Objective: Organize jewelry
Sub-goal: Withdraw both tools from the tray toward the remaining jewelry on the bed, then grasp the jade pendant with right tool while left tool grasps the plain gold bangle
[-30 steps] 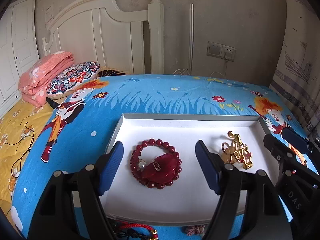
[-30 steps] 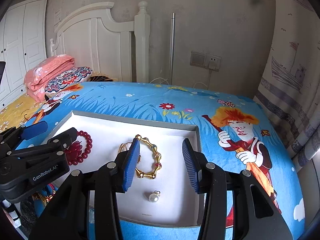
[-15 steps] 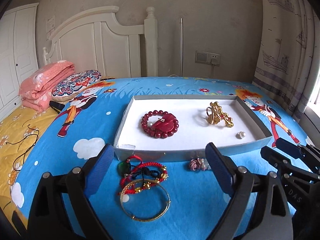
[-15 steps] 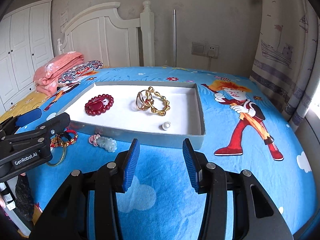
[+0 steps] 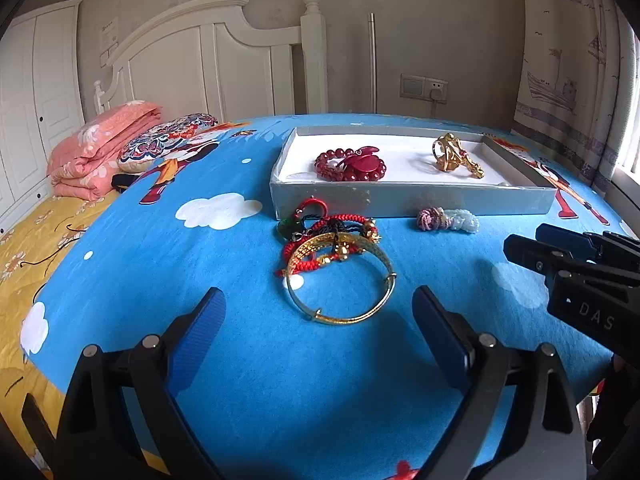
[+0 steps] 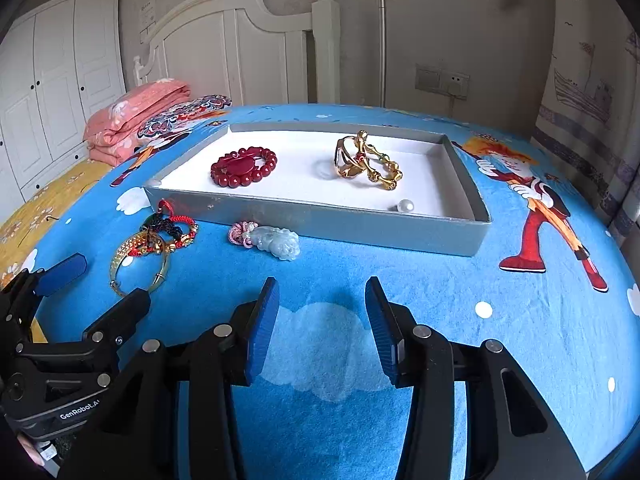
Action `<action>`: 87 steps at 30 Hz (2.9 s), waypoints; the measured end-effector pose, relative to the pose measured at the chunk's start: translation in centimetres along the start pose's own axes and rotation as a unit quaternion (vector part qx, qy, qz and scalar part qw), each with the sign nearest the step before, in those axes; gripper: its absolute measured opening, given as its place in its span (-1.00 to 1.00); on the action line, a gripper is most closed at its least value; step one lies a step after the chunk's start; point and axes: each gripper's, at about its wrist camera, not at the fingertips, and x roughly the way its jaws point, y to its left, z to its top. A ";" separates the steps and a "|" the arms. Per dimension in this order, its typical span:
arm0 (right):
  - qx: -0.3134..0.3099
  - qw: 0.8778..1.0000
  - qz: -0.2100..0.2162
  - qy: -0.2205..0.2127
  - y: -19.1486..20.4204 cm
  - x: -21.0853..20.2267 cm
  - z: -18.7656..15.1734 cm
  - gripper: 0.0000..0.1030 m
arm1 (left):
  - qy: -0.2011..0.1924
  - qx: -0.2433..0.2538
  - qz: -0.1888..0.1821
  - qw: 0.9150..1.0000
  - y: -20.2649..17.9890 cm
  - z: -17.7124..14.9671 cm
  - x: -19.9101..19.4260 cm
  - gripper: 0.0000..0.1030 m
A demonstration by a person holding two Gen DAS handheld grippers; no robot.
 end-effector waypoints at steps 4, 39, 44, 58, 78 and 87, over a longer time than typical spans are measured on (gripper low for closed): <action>-0.006 1.000 0.003 0.007 0.8 0.3 0.4 -0.16 | 0.001 -0.002 0.000 1.000 0.6 -0.1 0.1 0.77; -0.044 0.995 0.041 0.074 3.3 3.8 4.3 -0.16 | 0.038 -0.021 0.010 0.999 3.7 1.0 2.1 0.84; -0.074 0.991 0.076 0.085 3.8 3.5 4.2 -0.13 | 0.039 -0.035 0.018 0.998 5.0 0.6 1.8 0.87; -0.114 0.987 0.071 0.088 5.5 4.0 3.7 -0.33 | 0.033 -0.058 0.002 0.998 6.4 0.0 0.6 0.89; -0.085 0.993 0.052 0.055 3.3 1.1 1.0 -0.63 | 0.087 -0.052 -0.026 0.995 3.9 3.9 4.0 0.58; -0.065 0.997 0.038 0.032 2.3 0.0 -0.3 -0.63 | 0.036 -0.034 -0.052 0.997 1.8 1.7 1.1 0.14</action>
